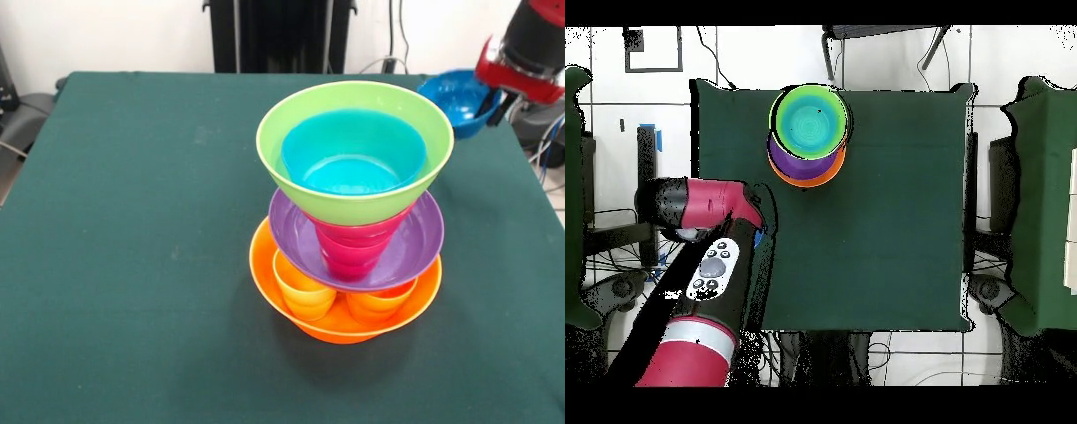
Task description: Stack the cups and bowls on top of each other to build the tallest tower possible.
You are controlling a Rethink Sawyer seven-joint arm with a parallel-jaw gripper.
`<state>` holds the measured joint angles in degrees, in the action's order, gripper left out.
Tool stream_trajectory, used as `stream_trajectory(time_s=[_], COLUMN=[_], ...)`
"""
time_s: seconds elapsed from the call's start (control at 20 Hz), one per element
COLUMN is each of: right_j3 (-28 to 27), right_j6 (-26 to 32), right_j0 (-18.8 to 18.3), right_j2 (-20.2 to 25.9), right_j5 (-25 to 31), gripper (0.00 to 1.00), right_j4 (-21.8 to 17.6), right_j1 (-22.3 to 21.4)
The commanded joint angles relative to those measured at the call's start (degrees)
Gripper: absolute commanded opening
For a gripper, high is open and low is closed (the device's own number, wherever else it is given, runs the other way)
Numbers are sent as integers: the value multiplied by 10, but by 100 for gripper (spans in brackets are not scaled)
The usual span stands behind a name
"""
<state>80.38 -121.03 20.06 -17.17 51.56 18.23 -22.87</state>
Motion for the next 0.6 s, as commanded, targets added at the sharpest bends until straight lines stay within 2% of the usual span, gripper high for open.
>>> stream_trajectory(time_s=[0.05,0.6], right_j3=[-91,-181], right_j6=[-130,-121], right_j0=[0,-11], right_j2=[1,-20], right_j5=[132,296], gripper=[0,0], right_j4=[-10,-19], right_j1=[-30,-61])
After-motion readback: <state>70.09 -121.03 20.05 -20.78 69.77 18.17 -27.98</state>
